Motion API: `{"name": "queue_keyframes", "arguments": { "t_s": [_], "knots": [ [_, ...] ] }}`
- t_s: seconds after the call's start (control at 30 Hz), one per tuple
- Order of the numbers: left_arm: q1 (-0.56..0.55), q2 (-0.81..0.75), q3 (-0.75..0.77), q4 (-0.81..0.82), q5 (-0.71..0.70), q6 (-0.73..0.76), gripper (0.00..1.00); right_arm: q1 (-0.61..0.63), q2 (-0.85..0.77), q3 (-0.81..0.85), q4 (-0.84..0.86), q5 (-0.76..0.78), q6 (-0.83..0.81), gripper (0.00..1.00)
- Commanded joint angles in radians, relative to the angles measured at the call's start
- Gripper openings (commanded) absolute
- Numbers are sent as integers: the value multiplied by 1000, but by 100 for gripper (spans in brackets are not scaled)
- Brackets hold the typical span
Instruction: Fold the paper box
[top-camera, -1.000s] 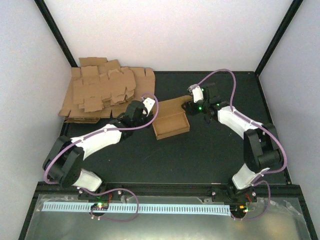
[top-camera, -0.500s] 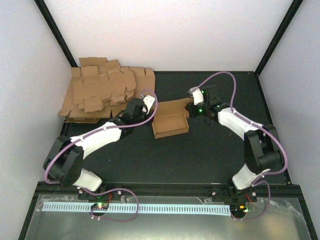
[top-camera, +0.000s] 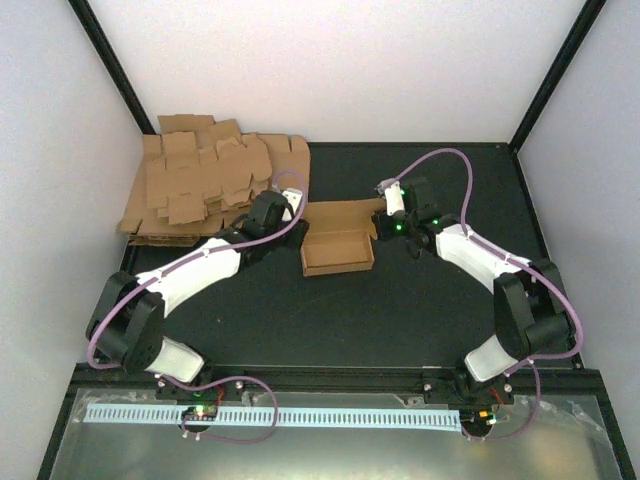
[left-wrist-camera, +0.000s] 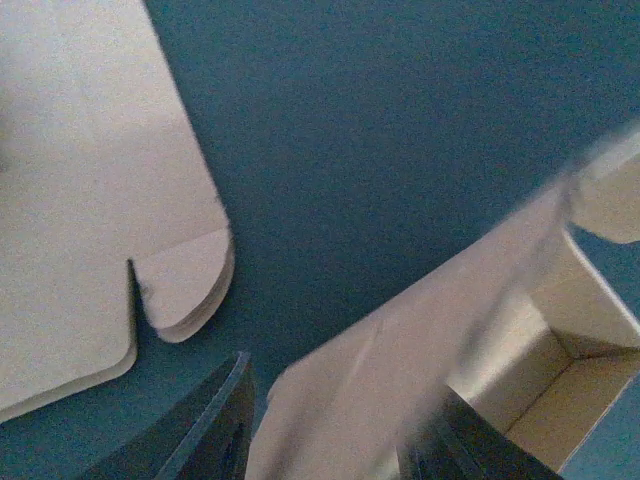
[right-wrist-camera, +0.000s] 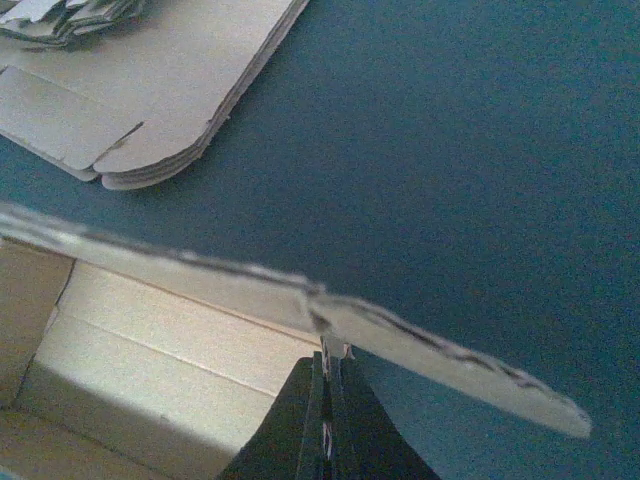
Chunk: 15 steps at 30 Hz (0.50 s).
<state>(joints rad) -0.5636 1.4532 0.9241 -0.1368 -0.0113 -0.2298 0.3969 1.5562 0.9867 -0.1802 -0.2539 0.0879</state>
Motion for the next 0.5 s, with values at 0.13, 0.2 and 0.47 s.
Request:
{"name": "queue_keyframes", "arguments": {
  "t_s": [0.13, 0.2, 0.47],
  "knots": [
    [24, -44, 26, -123, -19, -1, 39, 23, -23, 43, -13, 66, -6, 2],
    [24, -48, 28, -113, -14, 10, 38, 29, -20, 48, -18, 72, -10, 2],
    [80, -37, 58, -97, 2, 51, 45, 34, -15, 64, -34, 79, -19, 2]
  ]
}}
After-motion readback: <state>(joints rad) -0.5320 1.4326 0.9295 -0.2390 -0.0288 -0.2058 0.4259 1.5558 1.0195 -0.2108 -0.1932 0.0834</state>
